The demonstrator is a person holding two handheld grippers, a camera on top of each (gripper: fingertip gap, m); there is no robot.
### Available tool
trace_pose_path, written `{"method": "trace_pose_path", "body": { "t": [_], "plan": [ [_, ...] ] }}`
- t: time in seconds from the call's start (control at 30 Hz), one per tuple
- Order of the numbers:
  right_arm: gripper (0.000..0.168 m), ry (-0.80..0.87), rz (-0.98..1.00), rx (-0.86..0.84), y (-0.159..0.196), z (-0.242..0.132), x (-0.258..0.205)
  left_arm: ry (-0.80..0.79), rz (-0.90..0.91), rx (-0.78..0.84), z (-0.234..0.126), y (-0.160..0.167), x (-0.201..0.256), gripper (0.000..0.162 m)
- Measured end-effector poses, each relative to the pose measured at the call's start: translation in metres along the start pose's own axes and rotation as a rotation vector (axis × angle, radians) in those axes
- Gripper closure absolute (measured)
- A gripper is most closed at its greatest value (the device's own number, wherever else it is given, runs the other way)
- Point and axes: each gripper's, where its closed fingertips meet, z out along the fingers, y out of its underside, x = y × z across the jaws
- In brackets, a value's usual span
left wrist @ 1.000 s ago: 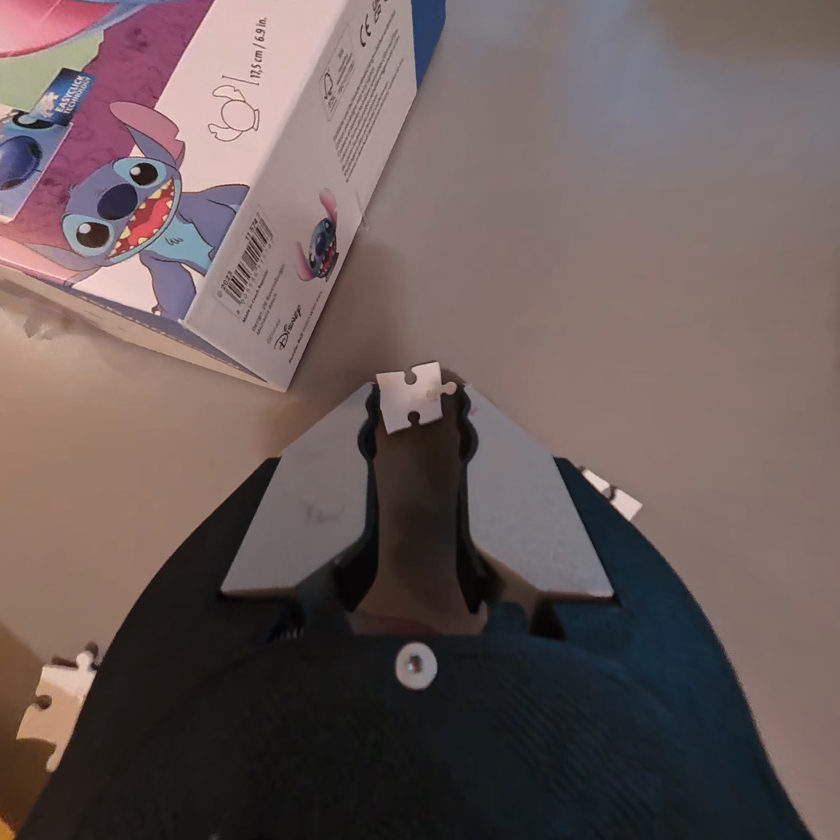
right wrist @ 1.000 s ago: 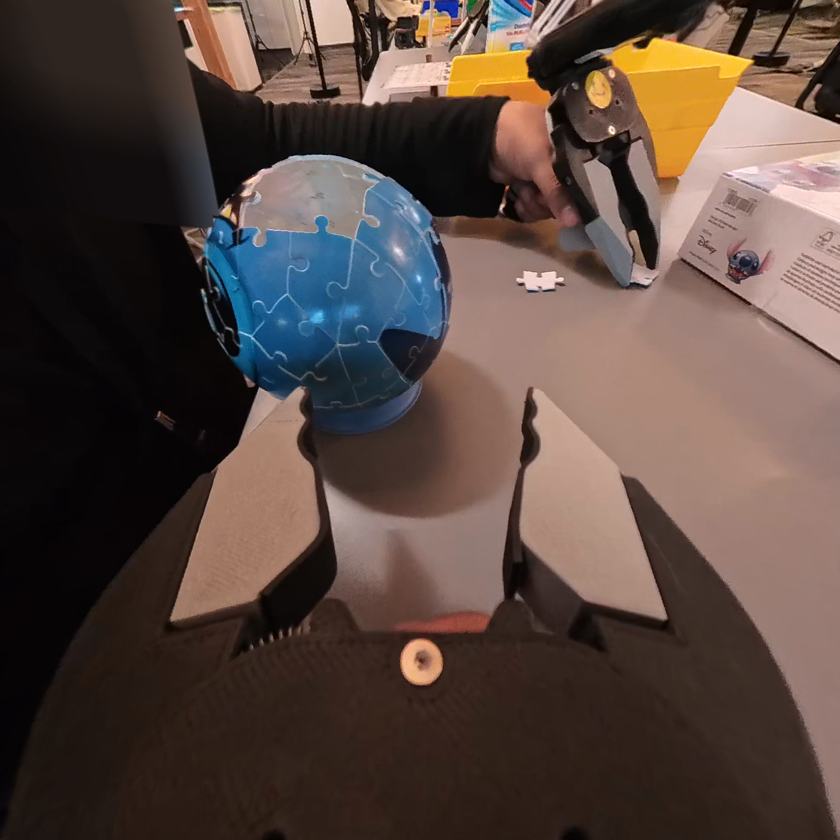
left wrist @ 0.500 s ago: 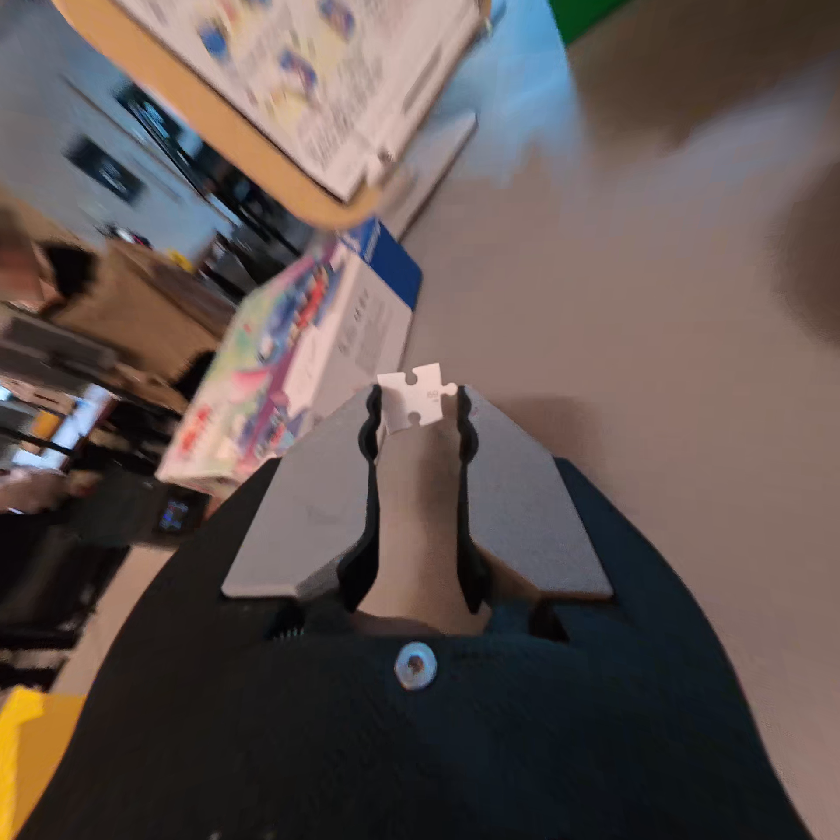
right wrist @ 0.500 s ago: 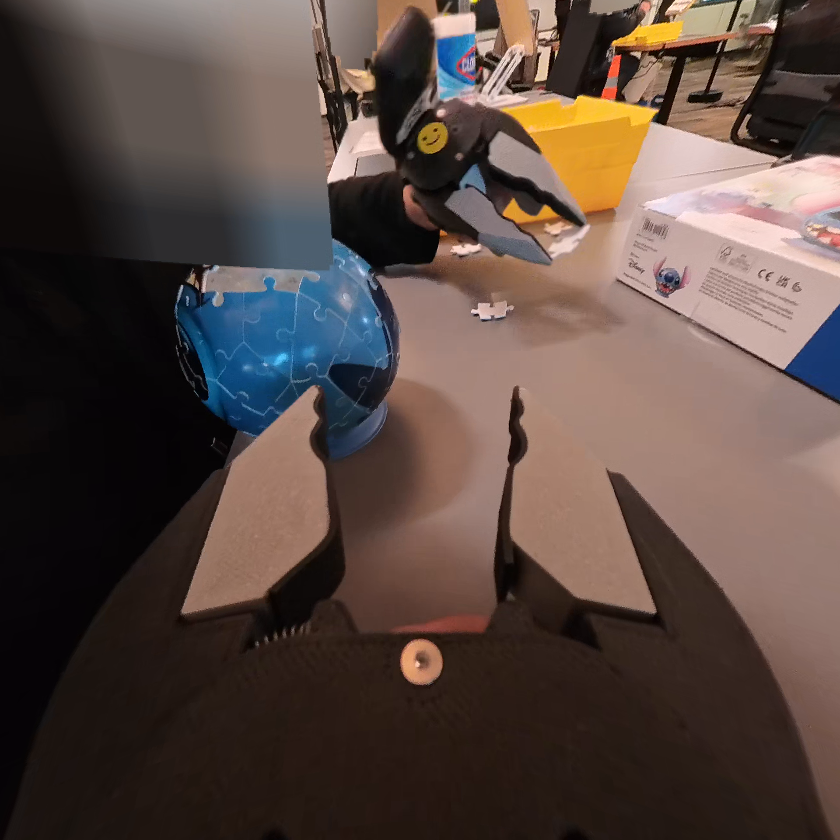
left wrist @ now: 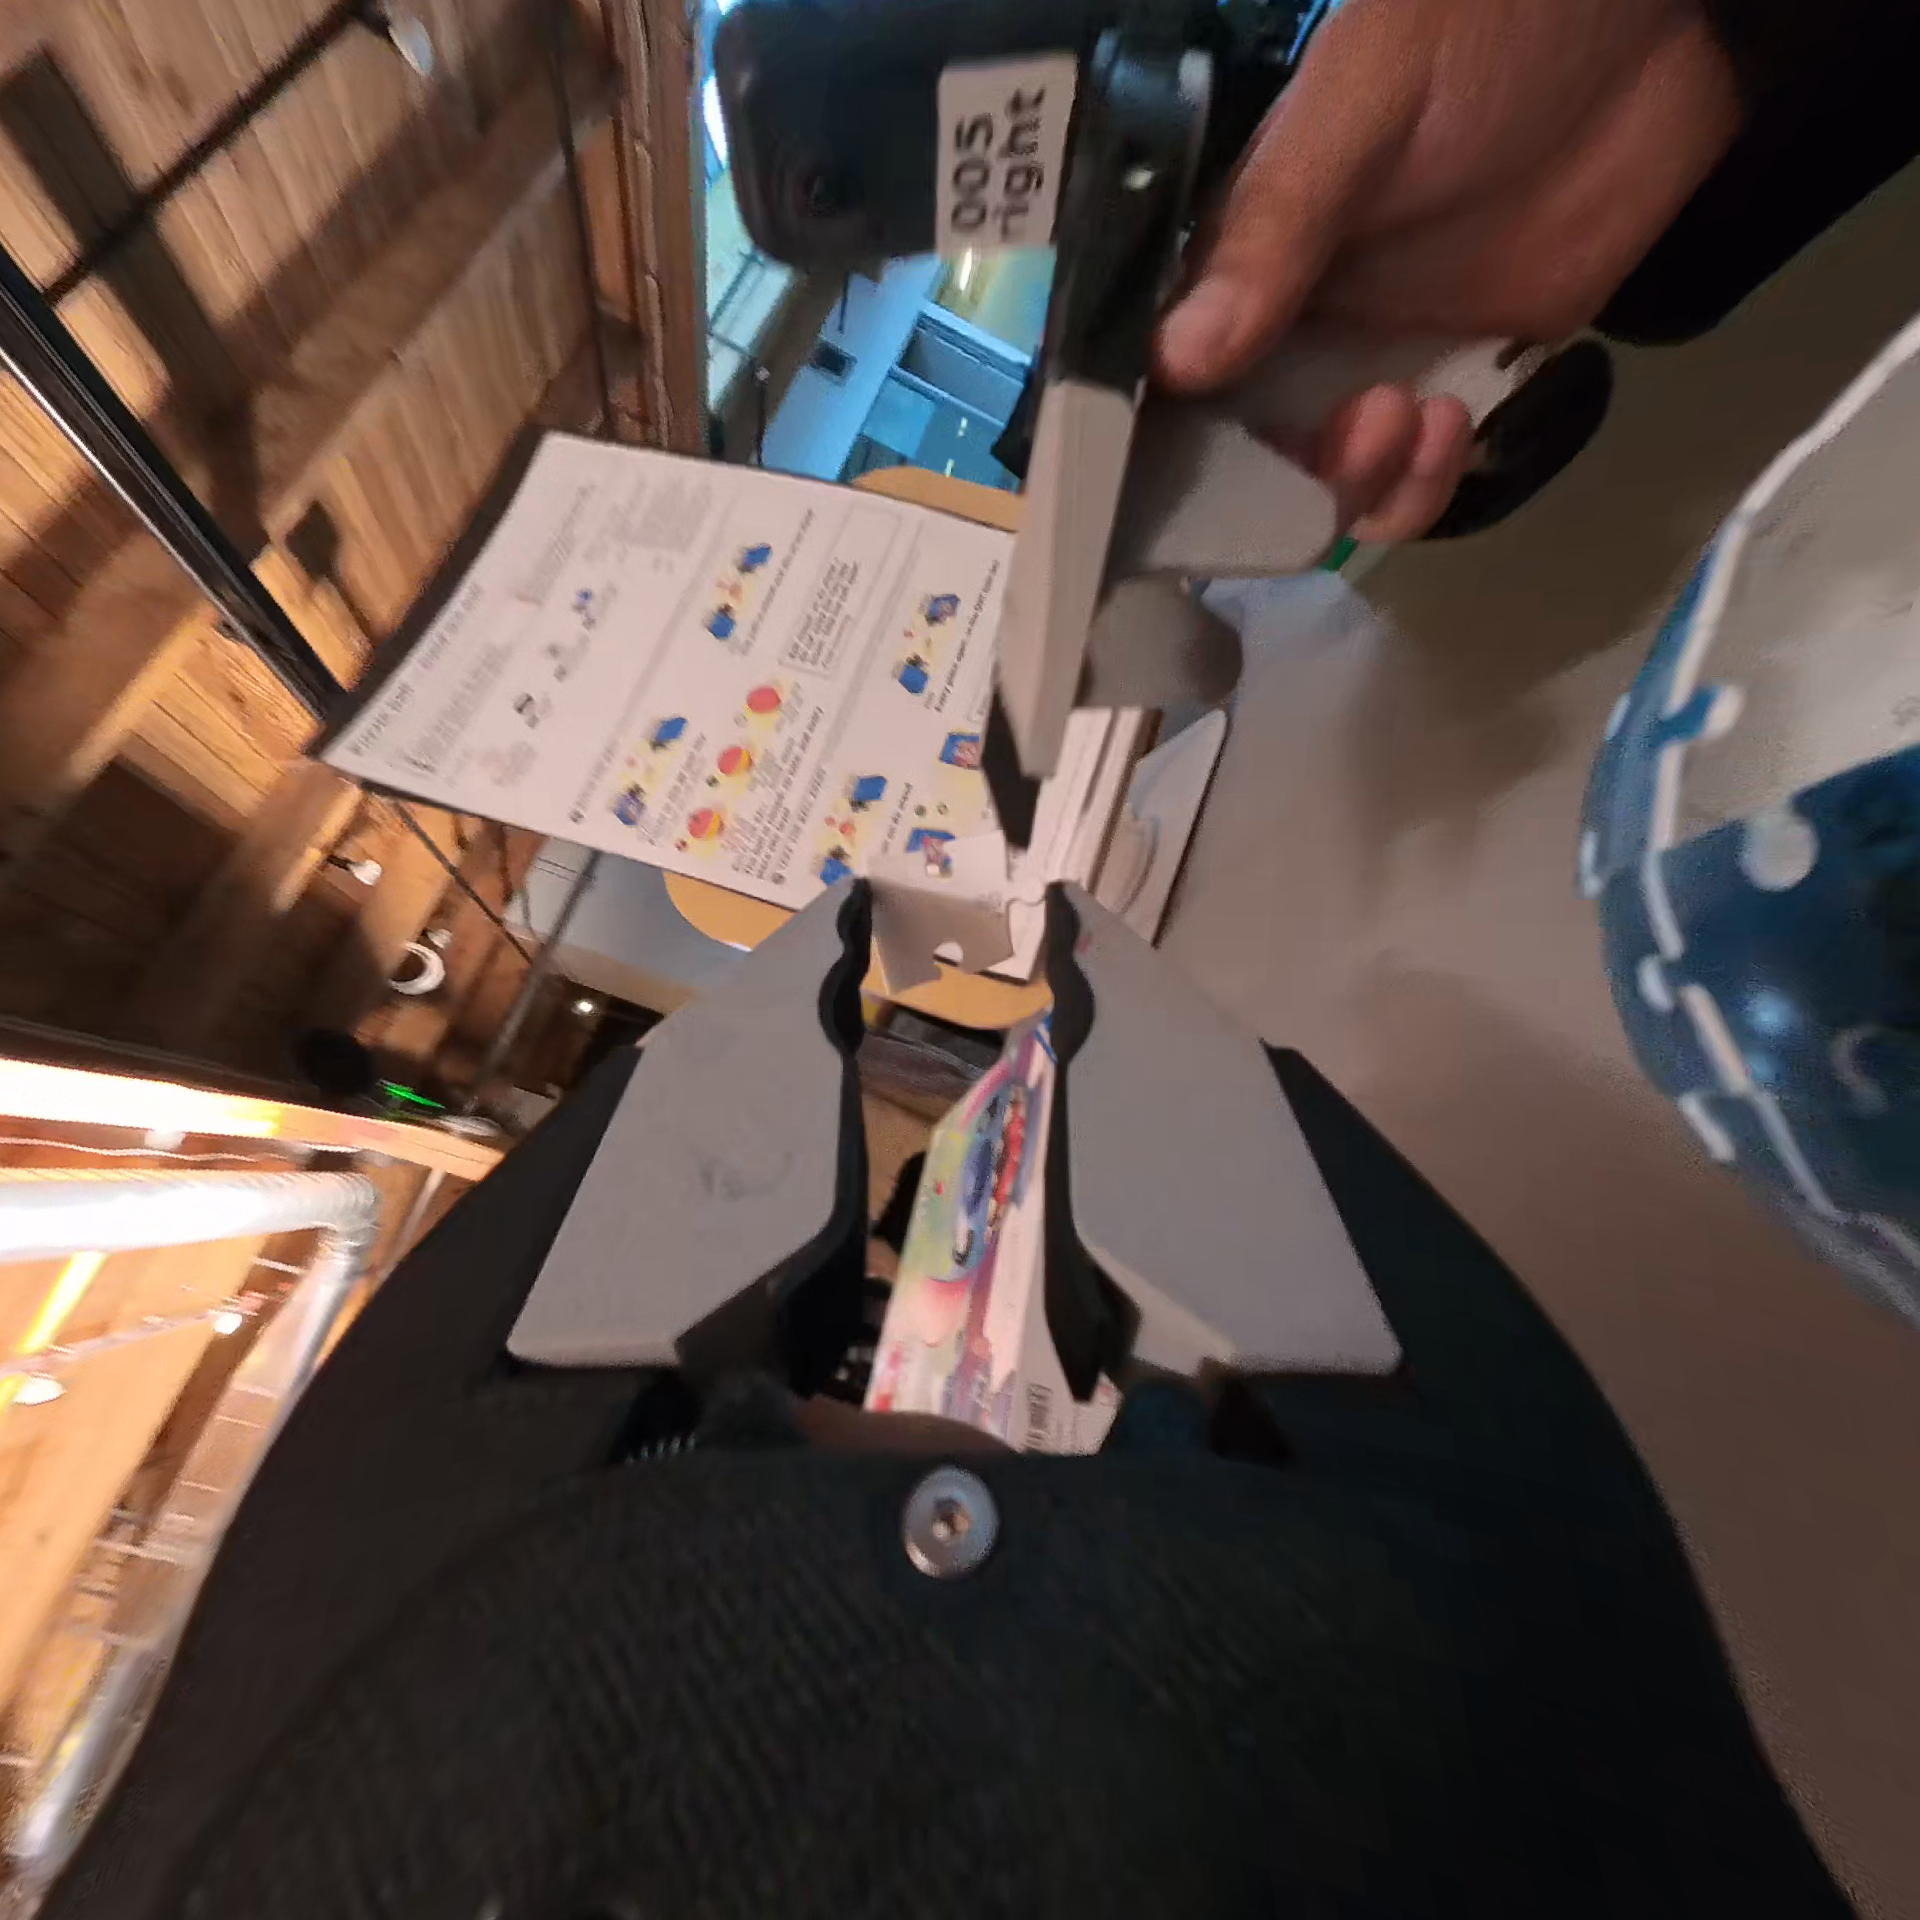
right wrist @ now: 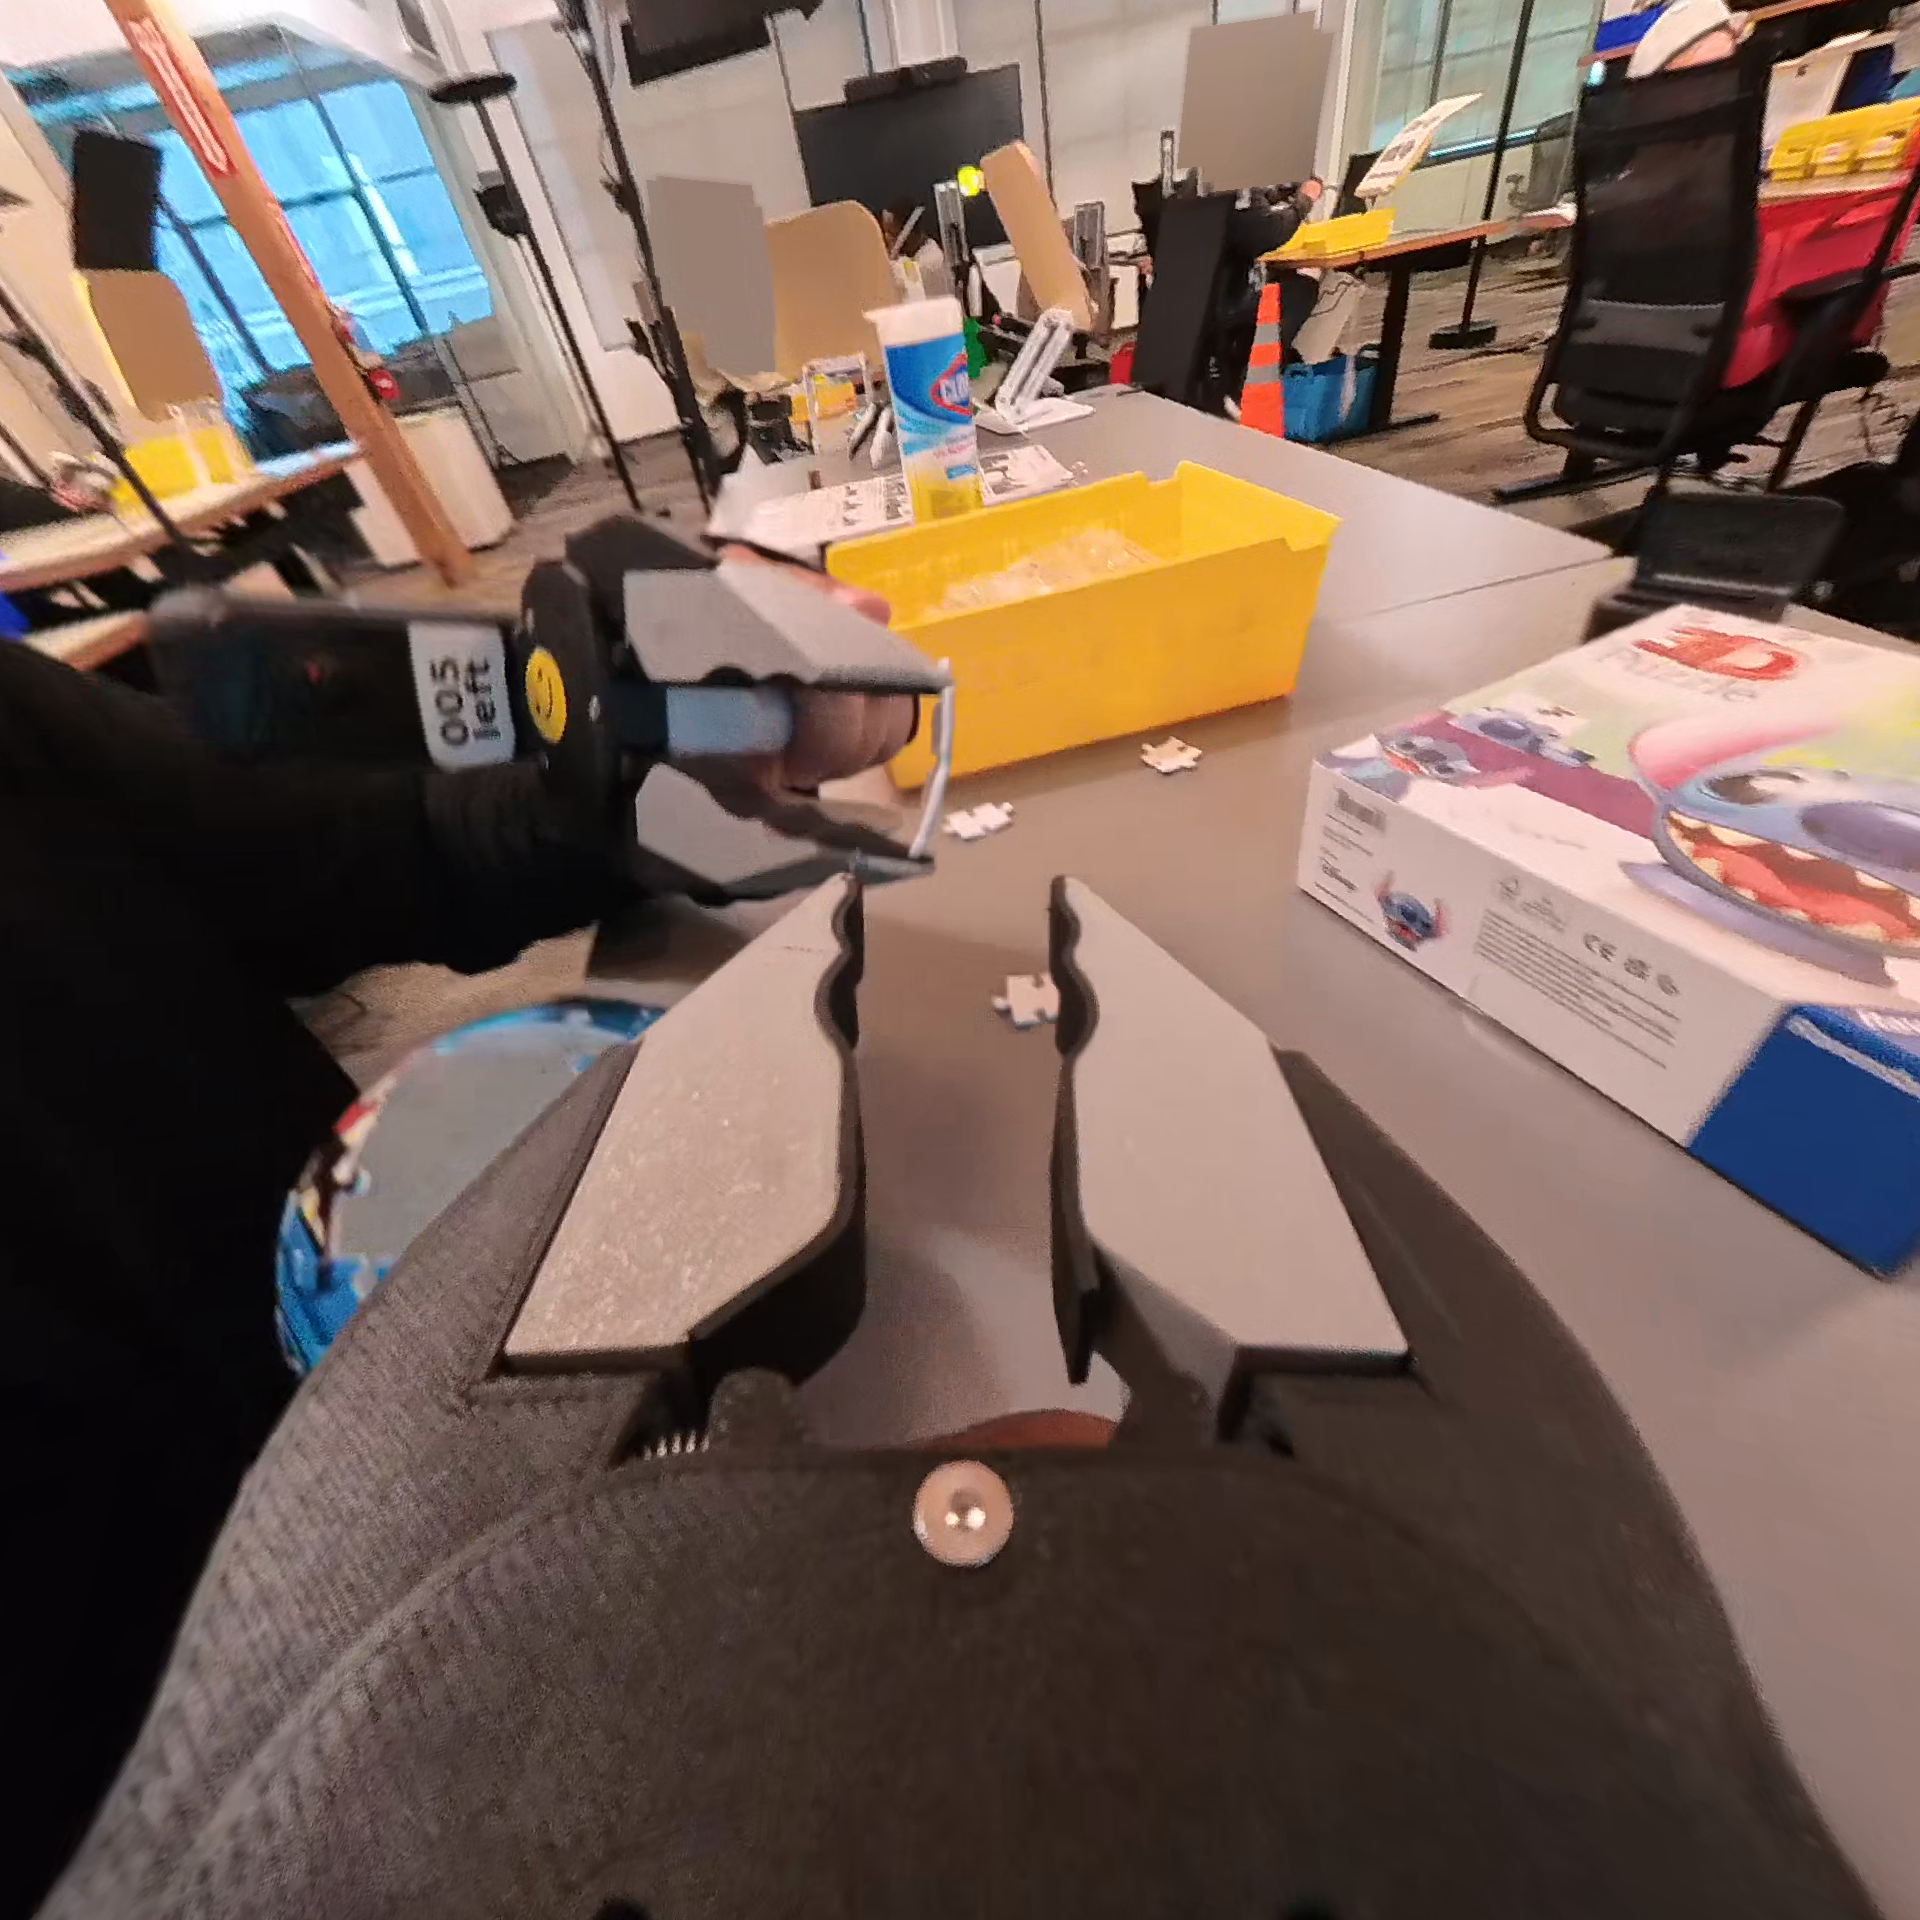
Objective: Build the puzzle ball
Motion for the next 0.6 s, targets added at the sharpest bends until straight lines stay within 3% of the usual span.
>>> {"method": "trace_pose_path", "body": {
  "t": [0.03, 0.13, 0.27, 0.43, 0.6],
  "plan": [
    [0.135, -0.021, 0.015, 0.017, -0.005, 0.004, -0.005, -0.015, 0.025, 0.005, -0.002, -0.005, -0.001, 0.132],
    [0.135, -0.078, 0.019, 0.054, -0.015, 0.010, -0.023, -0.032, 0.064, 0.021, -0.007, -0.016, -0.002, 0.130],
    [0.168, -0.052, -0.044, 0.036, -0.014, 0.015, -0.032, -0.066, 0.078, 0.034, -0.015, -0.024, -0.006, 0.131],
    [0.168, 0.011, -0.146, 0.013, -0.016, 0.015, -0.043, -0.073, 0.057, 0.093, -0.032, -0.037, -0.006, 0.137],
    [0.168, 0.142, -0.427, -0.145, -0.005, -0.004, -0.057, 0.010, -0.122, 0.110, -0.061, -0.032, -0.012, 0.141]
  ]
}}
